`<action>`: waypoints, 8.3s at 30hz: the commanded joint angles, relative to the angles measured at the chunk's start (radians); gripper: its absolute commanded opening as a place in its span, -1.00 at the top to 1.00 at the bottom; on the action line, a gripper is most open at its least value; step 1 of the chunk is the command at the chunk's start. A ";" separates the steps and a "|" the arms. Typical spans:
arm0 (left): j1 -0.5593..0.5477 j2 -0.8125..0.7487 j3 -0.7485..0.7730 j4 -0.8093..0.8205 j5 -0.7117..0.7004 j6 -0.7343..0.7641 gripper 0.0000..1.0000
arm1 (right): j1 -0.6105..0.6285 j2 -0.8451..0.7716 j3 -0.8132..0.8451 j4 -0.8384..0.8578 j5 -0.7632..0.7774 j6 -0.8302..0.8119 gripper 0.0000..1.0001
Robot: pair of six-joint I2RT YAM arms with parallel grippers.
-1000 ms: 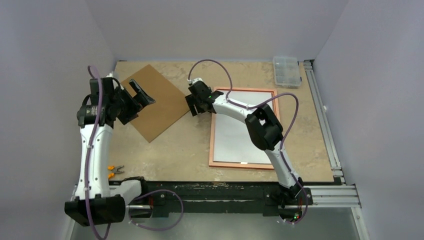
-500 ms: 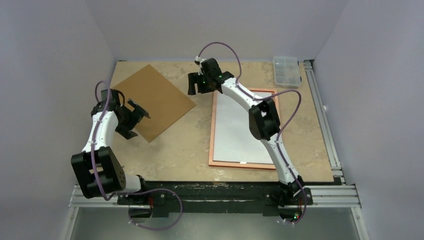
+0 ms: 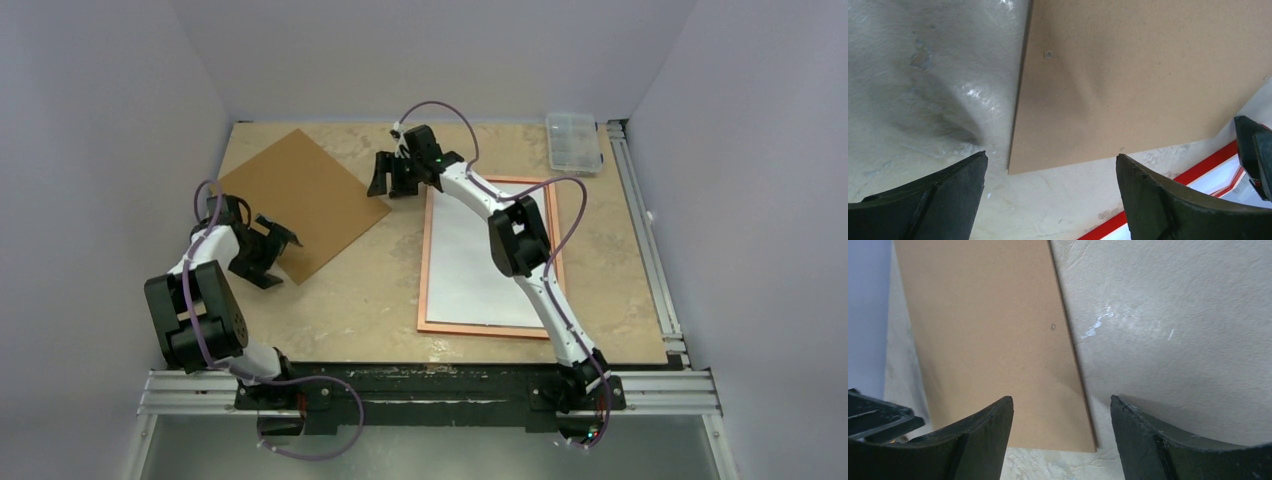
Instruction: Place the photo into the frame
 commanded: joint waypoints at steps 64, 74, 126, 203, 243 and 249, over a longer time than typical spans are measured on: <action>-0.570 -0.056 0.036 0.000 0.045 0.075 -0.95 | -0.156 -1.167 -1.391 0.056 -0.065 0.001 -0.42; -0.437 0.101 0.014 0.085 0.140 0.152 -0.95 | -0.259 -0.908 -1.437 0.498 -0.351 0.240 -0.30; -0.685 -0.237 0.263 -0.036 0.226 0.032 -0.99 | -0.269 -1.248 -0.595 -0.634 0.219 -0.150 1.00; -0.573 -0.333 0.051 0.296 0.260 -0.042 1.00 | -0.542 -1.303 -1.356 -0.119 0.237 -0.044 -0.72; -0.286 -0.581 0.183 0.191 0.649 -0.064 1.00 | -0.540 -0.873 -1.299 -0.019 0.343 -0.115 0.61; -0.270 -0.563 0.165 0.137 0.654 0.002 1.00 | -0.422 -0.851 -1.257 -0.035 0.392 -0.157 0.91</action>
